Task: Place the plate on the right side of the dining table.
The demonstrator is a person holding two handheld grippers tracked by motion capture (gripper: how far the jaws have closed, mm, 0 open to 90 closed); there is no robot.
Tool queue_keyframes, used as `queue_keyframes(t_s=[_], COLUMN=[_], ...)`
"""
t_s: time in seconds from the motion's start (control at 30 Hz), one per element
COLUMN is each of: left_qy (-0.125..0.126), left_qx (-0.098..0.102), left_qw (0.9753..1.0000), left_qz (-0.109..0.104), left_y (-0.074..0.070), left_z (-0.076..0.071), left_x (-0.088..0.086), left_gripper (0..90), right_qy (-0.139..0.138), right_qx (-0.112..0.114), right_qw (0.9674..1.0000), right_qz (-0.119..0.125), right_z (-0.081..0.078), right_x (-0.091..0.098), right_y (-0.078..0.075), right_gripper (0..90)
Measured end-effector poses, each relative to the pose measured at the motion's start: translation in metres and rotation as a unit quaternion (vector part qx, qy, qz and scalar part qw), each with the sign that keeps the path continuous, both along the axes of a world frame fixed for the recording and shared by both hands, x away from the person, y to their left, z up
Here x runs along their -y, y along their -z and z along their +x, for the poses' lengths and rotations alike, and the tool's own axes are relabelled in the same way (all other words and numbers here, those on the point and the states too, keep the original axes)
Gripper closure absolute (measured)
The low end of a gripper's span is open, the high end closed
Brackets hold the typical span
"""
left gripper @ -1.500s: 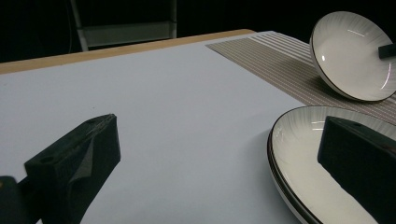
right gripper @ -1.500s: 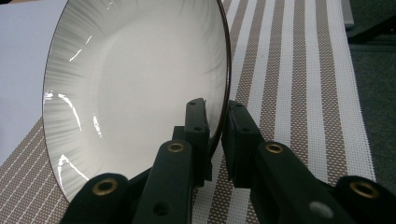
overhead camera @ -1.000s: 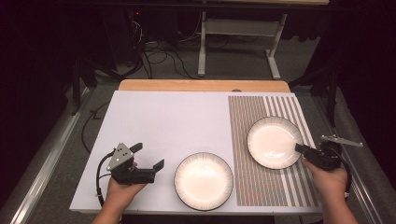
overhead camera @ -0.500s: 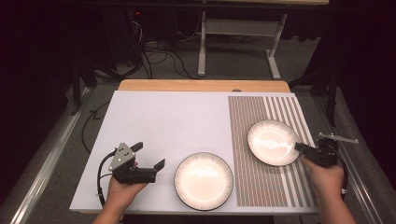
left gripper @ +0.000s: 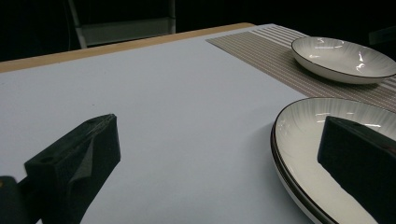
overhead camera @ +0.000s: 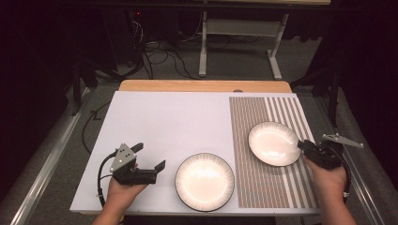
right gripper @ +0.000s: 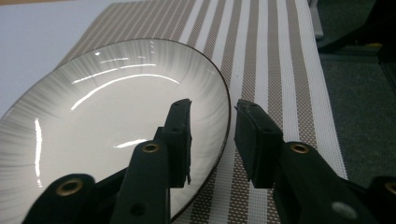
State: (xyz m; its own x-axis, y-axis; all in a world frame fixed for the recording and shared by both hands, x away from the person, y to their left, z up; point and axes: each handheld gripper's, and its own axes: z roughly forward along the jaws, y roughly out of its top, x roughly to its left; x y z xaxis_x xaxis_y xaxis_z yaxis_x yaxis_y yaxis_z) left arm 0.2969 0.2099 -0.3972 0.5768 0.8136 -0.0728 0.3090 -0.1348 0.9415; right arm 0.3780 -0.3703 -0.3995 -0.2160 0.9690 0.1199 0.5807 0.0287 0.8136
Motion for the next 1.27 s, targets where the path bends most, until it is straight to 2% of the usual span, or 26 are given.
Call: queue_keyframes(t_s=[0.17,0.27,0.37,0.43,0.47,0.53,0.67,0.77,0.83,0.87,0.97,1.07,1.27], left_qy=[-0.001,-0.003,-0.005,-0.006,-0.007,-0.007,-0.005,-0.003,-0.002,-0.001,0.000,0.002,0.001], left_qx=[0.001,0.003,0.004,0.006,0.005,0.007,0.009,0.011,0.012,0.012,0.013,0.015,0.017], left_qw=[1.0000,1.0000,1.0000,1.0000,1.0000,0.9999,0.9999,0.9999,0.9999,0.9999,0.9999,0.9999,0.9998], left_qz=[0.000,-0.001,-0.001,-0.004,-0.004,-0.007,-0.007,-0.005,-0.008,-0.008,-0.007,-0.007,-0.009], left_y=[-0.001,-0.001,-0.001,-0.002,-0.002,-0.003,-0.004,-0.004,-0.005,-0.005,-0.005,-0.006,-0.007], left_z=[0.000,0.000,-0.001,-0.001,-0.001,-0.002,-0.003,-0.004,-0.005,-0.005,-0.006,-0.007,-0.008], left_x=[-0.002,-0.003,-0.005,-0.006,-0.006,-0.007,-0.007,-0.007,-0.006,-0.005,-0.004,-0.004,-0.003], left_gripper=[0.2,0.2,0.2,0.2,0.2,0.2,0.2,0.2,0.2,0.2,0.2,0.2,0.2], right_qy=[-0.030,-0.057,-0.088,-0.122,-0.126,-0.155,-0.186,-0.204,-0.211,-0.209,-0.212,-0.223,-0.229], right_qx=[0.035,0.051,0.072,0.088,0.089,0.099,0.110,0.115,0.122,0.122,0.138,0.136,0.131], right_qw=[0.9989,0.9970,0.9934,0.9886,0.9879,0.9830,0.9763,0.9722,0.9699,0.9703,0.9674,0.9653,0.9645], right_qz=[-0.002,-0.010,-0.014,-0.012,-0.008,-0.004,-0.008,-0.008,-0.006,-0.006,-0.009,-0.011,-0.014], right_z=[-0.011,-0.019,-0.028,-0.035,-0.036,-0.044,-0.056,-0.063,-0.068,-0.070,-0.076,-0.078,-0.078], right_x=[-0.011,-0.026,-0.045,-0.060,-0.064,-0.079,-0.099,-0.110,-0.117,-0.120,-0.127,-0.131,-0.134], right_y=[-0.011,-0.017,-0.022,-0.026,-0.027,-0.030,-0.032,-0.032,-0.032,-0.032,-0.031,-0.029,-0.028], right_gripper=[54.1,42.9,31.9,21.6,19.0,15.8,11.6,9.3,3.9,1.0,0.5,0.5,0.5])
